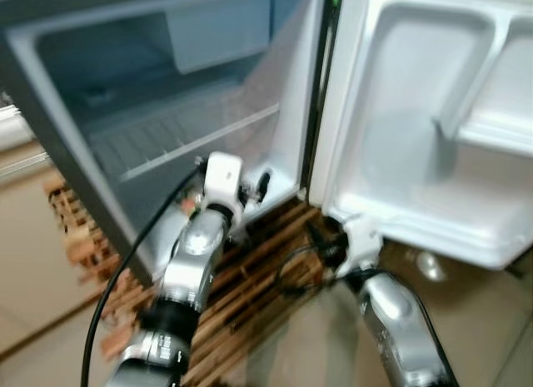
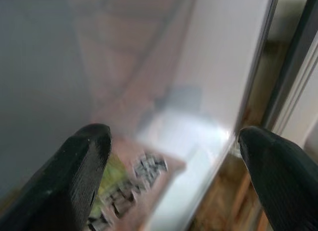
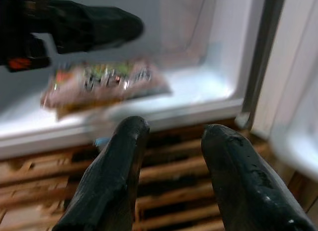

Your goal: Restocking fridge

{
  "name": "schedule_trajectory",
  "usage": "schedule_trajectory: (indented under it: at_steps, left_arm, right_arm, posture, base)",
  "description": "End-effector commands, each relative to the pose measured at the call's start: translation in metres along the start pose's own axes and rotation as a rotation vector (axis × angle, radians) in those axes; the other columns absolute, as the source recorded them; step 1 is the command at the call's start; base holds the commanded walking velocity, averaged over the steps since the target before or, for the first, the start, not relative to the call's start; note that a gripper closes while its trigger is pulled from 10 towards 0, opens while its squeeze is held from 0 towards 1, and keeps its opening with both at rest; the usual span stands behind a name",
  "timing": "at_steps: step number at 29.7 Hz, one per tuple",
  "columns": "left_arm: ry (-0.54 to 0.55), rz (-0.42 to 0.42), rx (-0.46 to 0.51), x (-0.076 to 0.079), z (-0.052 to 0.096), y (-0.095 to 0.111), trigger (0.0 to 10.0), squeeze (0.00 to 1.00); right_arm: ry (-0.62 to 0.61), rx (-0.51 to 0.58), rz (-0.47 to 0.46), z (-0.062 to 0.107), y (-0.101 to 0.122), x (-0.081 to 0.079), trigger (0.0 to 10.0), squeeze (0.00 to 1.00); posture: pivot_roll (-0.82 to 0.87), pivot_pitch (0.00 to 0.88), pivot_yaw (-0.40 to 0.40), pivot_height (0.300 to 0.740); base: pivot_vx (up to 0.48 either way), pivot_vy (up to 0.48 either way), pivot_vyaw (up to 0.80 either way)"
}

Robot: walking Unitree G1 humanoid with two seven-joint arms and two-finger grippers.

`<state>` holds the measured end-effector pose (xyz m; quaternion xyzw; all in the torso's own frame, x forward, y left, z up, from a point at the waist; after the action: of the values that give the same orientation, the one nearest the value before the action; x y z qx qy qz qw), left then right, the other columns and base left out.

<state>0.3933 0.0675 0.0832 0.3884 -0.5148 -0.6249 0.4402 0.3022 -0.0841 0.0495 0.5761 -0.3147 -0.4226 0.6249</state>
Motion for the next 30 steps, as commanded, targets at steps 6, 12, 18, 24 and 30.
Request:
schedule_trajectory:
  at_steps: [6, 12, 18, 24, 30]
  left_arm:
    - [-0.060, 0.026, -0.082, 0.028, -0.012, -0.009, 10.0, 0.00]
    - [0.149, 0.034, -0.132, -0.005, -0.016, -0.015, 10.0, 0.00]
    - [0.280, 0.203, -0.125, -0.025, -0.014, -0.018, 10.0, 0.00]
    - [0.317, 0.281, -0.148, -0.030, -0.012, -0.025, 10.0, 0.00]
    - [0.366, 0.344, -0.152, -0.035, -0.012, -0.029, 10.0, 0.00]
  right_arm:
    - [0.007, -0.007, -0.032, 0.015, 0.003, -0.009, 10.0, 0.00]
    - [0.089, 0.000, -0.023, 0.018, 0.018, -0.023, 10.0, 0.00]
    - [0.191, -0.009, -0.039, 0.024, 0.030, -0.043, 10.0, 0.00]
    - [0.247, -0.032, -0.051, 0.034, 0.037, -0.056, 10.0, 0.00]
    - [0.270, -0.069, -0.065, 0.050, 0.043, -0.062, 10.0, 0.00]
  posture:
    - [-0.21, 0.000, 0.083, 0.740]
    - [-0.24, 0.020, 0.066, 0.740]
    - [-0.24, 0.093, 0.041, 0.740]
    - [-0.27, 0.159, 0.022, 0.740]
    - [-0.30, 0.220, -0.006, 0.740]
  base:
    - [0.000, 0.000, 0.00]
    - [0.000, 0.000, 0.00]
    - [0.000, 0.000, 0.00]
    - [0.000, 0.000, 0.00]
    - [0.000, 0.000, 0.00]
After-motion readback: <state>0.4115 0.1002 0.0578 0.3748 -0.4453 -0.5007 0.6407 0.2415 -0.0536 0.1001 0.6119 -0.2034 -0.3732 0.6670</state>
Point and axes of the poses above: a point about 5 cm out from each wrist's last joint towards the gripper, its own z axis pointing back from the gripper into the wrist, its own y axis along the axis of the wrist's last joint, x = y × z, the point moved 6 cm from there along -z, pointing out of the wrist towards the gripper, and after that the axes turned 1 degree about -z, right-handed, at the moved point
